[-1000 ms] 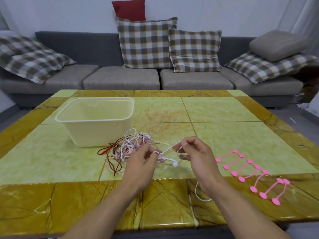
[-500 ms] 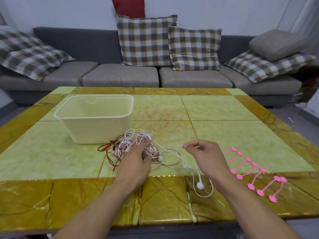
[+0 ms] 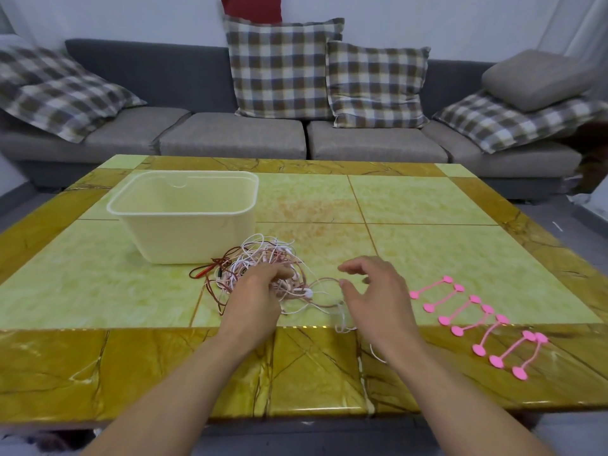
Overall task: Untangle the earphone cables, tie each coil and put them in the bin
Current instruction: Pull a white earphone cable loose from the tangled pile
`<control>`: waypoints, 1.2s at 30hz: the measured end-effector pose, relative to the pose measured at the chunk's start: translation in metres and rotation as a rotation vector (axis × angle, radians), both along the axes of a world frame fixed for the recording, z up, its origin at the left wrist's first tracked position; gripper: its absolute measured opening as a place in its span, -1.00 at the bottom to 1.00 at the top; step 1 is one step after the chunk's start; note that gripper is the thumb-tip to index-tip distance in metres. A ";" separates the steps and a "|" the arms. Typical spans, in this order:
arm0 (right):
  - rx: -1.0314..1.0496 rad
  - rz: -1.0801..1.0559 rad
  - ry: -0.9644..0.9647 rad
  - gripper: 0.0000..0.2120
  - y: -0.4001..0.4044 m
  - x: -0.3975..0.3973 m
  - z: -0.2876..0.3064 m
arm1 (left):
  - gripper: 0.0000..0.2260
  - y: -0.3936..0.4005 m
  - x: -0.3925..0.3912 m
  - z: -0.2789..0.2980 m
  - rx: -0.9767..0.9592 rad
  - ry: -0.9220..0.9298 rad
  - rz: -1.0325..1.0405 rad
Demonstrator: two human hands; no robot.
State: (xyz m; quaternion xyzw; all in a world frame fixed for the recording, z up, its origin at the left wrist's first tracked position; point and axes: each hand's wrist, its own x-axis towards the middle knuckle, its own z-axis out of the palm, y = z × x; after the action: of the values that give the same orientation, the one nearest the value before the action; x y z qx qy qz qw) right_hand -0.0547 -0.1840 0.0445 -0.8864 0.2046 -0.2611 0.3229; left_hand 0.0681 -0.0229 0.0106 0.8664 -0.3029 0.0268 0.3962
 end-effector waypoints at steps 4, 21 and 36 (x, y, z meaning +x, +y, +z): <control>-0.045 0.304 0.121 -0.76 0.030 0.015 -0.018 | -0.50 0.002 0.001 0.001 -0.081 0.073 0.003; 0.830 0.114 -0.490 -0.81 0.042 -0.001 0.039 | -0.57 0.013 0.006 -0.005 0.090 0.150 -0.037; 0.072 0.120 0.714 -0.84 -0.013 -0.011 0.006 | -0.72 0.004 -0.005 0.003 0.038 0.028 -0.038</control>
State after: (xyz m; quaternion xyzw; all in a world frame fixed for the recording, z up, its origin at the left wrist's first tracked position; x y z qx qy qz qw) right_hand -0.0654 -0.1973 0.0509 -0.9202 0.2612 0.0914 0.2767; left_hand 0.0633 -0.0193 0.0136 0.8682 -0.3141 0.0014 0.3842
